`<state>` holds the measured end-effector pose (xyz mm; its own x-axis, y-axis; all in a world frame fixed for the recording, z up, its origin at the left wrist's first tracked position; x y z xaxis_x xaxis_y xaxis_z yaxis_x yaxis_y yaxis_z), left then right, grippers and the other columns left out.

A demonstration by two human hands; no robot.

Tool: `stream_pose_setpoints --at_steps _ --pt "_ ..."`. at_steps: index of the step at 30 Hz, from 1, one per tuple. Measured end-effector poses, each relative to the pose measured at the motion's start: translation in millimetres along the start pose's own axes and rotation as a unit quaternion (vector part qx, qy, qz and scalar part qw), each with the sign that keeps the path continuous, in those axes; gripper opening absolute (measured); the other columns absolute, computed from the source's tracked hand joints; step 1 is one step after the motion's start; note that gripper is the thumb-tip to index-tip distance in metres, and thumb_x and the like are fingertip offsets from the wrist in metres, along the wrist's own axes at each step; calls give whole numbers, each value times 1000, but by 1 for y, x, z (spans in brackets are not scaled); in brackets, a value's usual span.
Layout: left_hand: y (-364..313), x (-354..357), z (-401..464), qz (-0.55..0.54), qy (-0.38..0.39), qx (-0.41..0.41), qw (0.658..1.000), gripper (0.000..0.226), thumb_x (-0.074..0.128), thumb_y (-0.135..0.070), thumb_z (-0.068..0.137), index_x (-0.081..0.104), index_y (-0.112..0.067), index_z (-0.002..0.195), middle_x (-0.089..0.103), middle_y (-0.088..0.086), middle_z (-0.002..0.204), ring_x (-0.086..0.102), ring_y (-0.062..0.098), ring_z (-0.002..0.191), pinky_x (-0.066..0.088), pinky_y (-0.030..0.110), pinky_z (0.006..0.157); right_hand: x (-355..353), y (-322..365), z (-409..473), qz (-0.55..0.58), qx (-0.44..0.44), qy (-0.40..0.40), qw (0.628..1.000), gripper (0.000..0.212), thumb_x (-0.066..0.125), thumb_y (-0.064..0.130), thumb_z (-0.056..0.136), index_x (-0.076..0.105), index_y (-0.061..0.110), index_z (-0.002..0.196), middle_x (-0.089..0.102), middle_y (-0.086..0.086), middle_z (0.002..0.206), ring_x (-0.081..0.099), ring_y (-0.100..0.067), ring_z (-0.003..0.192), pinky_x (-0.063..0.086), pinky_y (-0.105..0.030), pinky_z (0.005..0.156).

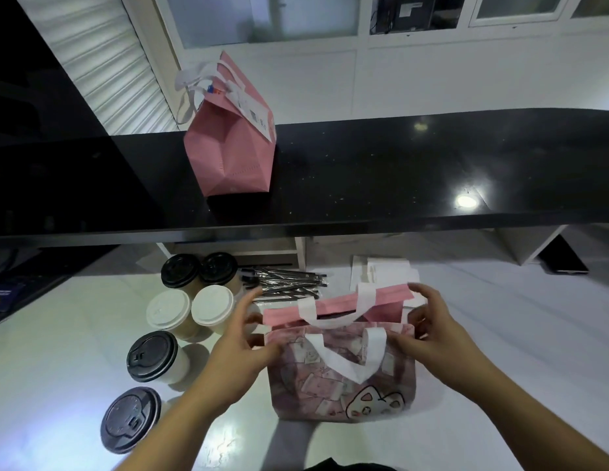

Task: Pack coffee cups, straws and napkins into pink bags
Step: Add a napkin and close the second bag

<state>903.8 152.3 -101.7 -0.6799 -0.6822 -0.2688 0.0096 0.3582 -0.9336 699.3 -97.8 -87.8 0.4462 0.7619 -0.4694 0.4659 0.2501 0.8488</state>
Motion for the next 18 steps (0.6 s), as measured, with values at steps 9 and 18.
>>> stream_pose_setpoints --at_steps 9,18 --pt "-27 0 4 174 5 115 978 33 83 -13 85 68 -39 100 67 -27 116 61 -4 110 47 14 86 -8 16 12 -135 -134 -23 982 30 80 34 86 57 39 103 64 28 105 56 9 102 48 -18 80" --pt "-34 15 -1 295 36 252 921 40 77 -1 82 63 -33 101 54 -28 119 55 -3 110 43 11 88 4 20 -5 -321 -359 -108 870 24 85 15 79 71 13 99 63 2 107 59 -17 93 57 -28 72"
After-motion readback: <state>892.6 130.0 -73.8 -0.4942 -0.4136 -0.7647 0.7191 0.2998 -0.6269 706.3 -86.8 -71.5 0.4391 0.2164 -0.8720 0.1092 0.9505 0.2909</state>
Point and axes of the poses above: each hand's wrist, its own z-axis towards the middle knuckle, its own x-axis out of the palm, y = z × x, the point moved 7 cm from there along z, towards the middle knuckle
